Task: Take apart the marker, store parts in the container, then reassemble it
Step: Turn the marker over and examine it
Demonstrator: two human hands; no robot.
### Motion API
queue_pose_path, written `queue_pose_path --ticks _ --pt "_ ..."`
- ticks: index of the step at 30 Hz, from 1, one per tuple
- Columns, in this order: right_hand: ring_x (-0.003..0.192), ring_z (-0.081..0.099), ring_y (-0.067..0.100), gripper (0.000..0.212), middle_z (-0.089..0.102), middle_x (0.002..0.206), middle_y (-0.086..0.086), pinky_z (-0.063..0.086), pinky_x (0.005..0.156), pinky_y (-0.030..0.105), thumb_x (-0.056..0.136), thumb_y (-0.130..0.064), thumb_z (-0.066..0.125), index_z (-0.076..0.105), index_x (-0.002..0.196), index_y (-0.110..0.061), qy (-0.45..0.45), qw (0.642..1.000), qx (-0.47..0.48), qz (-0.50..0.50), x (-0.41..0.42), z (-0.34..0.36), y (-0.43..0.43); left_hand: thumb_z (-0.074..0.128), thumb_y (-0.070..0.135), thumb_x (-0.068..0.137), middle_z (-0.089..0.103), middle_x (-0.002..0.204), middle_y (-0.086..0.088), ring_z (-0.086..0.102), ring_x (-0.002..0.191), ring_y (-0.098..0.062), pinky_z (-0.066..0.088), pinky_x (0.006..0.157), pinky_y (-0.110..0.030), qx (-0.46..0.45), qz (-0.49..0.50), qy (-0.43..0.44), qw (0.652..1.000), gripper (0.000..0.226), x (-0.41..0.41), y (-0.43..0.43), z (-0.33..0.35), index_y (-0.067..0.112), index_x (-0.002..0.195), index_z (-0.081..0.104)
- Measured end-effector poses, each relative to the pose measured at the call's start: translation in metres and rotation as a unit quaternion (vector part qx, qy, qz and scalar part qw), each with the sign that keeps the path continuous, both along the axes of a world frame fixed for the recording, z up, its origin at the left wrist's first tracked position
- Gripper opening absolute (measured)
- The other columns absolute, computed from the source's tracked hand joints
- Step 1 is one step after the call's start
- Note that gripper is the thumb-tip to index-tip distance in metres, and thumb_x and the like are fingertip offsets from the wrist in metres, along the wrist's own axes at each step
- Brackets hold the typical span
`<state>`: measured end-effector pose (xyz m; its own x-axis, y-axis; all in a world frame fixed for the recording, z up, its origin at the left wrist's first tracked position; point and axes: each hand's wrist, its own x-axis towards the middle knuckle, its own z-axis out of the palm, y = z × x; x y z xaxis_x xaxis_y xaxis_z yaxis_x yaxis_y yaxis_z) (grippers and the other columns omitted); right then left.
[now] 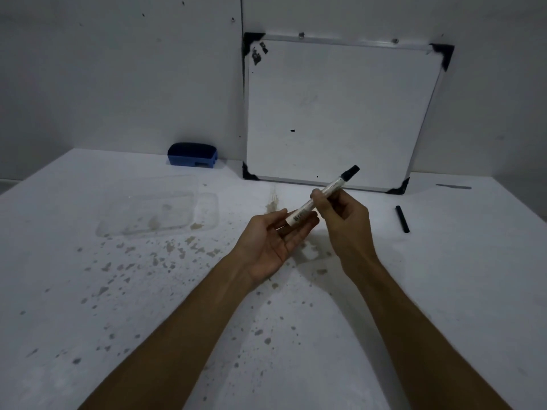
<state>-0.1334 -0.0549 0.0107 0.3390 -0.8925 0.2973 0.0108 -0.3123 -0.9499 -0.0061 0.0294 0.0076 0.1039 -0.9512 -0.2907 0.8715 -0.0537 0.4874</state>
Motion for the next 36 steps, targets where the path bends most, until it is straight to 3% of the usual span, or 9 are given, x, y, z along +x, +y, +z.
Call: queue_pose_path --ticks 3,12,15,21,23,26,30,32,36 --pt "0.086 0.068 0.016 0.023 0.075 0.085 0.0 0.054 0.08 0.028 0.097 -0.036 0.067 0.074 0.092 -0.015 0.013 1.0 -0.011 -0.009 0.001 -0.001 0.0 0.048 0.01 0.102 0.066 0.125 -0.03 0.068 0.115 -0.038 0.06 0.091 -0.037 0.002 -0.001 -0.003 1.0 0.033 -0.001 0.0 0.0 -0.013 0.123 0.058" --pt "0.073 0.067 0.001 0.024 0.073 0.075 -0.008 0.049 0.074 0.013 0.096 -0.033 0.068 0.077 0.097 -0.011 -0.018 0.998 0.053 0.029 -0.002 0.003 -0.002 0.049 0.011 0.102 0.066 0.126 -0.03 0.068 0.116 -0.037 0.058 0.094 -0.036 0.008 -0.004 -0.013 1.0 0.038 0.0 0.0 0.0 -0.014 0.129 0.055" --pt "0.083 0.07 0.009 0.022 0.076 0.084 -0.001 0.054 0.081 0.023 0.095 -0.036 0.069 0.076 0.095 -0.015 0.027 1.0 -0.009 0.003 -0.001 0.005 0.002 0.048 0.01 0.102 0.066 0.125 -0.03 0.068 0.115 -0.037 0.059 0.093 -0.037 0.002 0.003 -0.004 1.0 0.034 0.0 -0.001 -0.002 -0.014 0.125 0.057" --pt "0.07 0.057 0.018 0.028 0.064 0.075 -0.001 0.048 0.067 0.031 0.099 -0.041 0.063 0.066 0.088 -0.015 -0.016 0.987 -0.157 -0.007 0.0 0.036 0.017 0.045 0.015 0.103 0.073 0.114 -0.024 0.076 0.099 -0.03 0.063 0.084 -0.035 0.004 0.02 -0.002 1.0 0.04 -0.004 0.0 0.002 -0.009 0.098 0.077" --pt "0.07 0.056 0.017 0.026 0.062 0.074 -0.004 0.046 0.065 0.027 0.098 -0.041 0.064 0.064 0.087 -0.017 0.061 0.977 -0.203 -0.017 0.006 0.026 0.019 0.046 0.017 0.102 0.071 0.122 -0.02 0.072 0.105 -0.026 0.06 0.092 -0.034 -0.007 0.019 0.019 1.0 0.036 -0.003 0.0 -0.001 -0.006 0.114 0.072" --pt "0.064 0.055 0.006 0.025 0.064 0.073 -0.006 0.045 0.061 0.019 0.097 -0.042 0.064 0.065 0.086 -0.02 0.112 0.982 -0.151 -0.015 0.01 0.01 0.02 0.048 0.018 0.102 0.069 0.12 -0.017 0.071 0.104 -0.023 0.054 0.1 -0.034 -0.009 0.004 0.028 1.0 0.037 -0.003 -0.001 -0.005 -0.004 0.125 0.066" --pt "0.065 0.058 0.013 0.029 0.066 0.074 -0.004 0.048 0.059 0.023 0.099 -0.043 0.061 0.065 0.089 -0.016 0.048 0.99 -0.126 -0.026 0.012 0.02 0.017 0.047 0.015 0.102 0.074 0.105 -0.018 0.075 0.091 -0.025 0.063 0.084 -0.034 -0.007 0.013 0.018 1.0 0.035 -0.003 -0.002 -0.003 -0.004 0.099 0.077" --pt "0.064 0.055 0.01 0.029 0.063 0.07 -0.004 0.044 0.059 0.022 0.097 -0.044 0.063 0.065 0.085 -0.017 0.08 0.986 -0.141 -0.029 0.015 0.018 0.014 0.047 0.015 0.102 0.074 0.105 -0.018 0.075 0.092 -0.026 0.061 0.087 -0.034 -0.012 0.012 0.023 1.0 0.033 -0.002 -0.001 -0.002 -0.004 0.104 0.074" --pt "0.063 0.058 0.022 0.031 0.063 0.068 0.009 0.053 0.063 0.041 0.094 -0.049 0.067 0.07 0.084 -0.02 0.058 0.996 -0.069 -0.017 0.015 0.015 0.004 0.047 0.014 0.101 0.074 0.109 -0.022 0.075 0.096 -0.029 0.057 0.095 -0.037 -0.019 0.002 0.031 0.999 0.035 -0.001 -0.001 -0.003 -0.008 0.103 0.075"
